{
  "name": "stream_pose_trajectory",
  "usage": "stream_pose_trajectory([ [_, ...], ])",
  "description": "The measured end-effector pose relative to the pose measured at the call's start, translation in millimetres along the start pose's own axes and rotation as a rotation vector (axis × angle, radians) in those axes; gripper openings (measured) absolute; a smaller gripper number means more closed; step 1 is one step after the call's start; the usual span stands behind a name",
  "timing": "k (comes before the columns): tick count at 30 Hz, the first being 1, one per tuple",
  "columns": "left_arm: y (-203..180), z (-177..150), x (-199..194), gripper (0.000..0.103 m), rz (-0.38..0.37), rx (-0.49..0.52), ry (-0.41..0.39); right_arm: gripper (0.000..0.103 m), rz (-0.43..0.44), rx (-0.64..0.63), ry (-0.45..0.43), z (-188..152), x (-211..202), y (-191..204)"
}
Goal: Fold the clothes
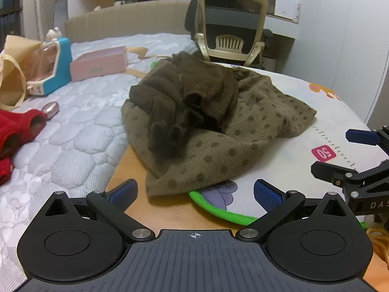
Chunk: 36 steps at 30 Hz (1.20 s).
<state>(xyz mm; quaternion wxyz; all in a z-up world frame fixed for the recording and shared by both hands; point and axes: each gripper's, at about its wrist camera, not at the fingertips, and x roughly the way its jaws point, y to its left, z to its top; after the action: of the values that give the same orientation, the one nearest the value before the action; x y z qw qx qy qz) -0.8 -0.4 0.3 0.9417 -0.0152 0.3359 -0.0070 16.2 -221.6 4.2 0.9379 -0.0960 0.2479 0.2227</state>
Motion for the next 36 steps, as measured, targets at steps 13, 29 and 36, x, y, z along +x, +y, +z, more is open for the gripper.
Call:
stream_pose_trajectory([
  [13,-6.4,2.9,-0.1,0.103,0.022,0.029,0.0,0.103,0.01,0.012,0.013,2.0,0.5,-0.8],
  [29,-7.0,3.6,1.2,0.103,0.028,0.031,0.009,0.103,0.014,0.029,-0.002,1.1,-0.7,-3.7],
  [36,-7.2,3.4,2.1,0.103,0.028,0.033,0.013,0.103,0.017,0.03,-0.003,0.4,-0.5,-3.0],
])
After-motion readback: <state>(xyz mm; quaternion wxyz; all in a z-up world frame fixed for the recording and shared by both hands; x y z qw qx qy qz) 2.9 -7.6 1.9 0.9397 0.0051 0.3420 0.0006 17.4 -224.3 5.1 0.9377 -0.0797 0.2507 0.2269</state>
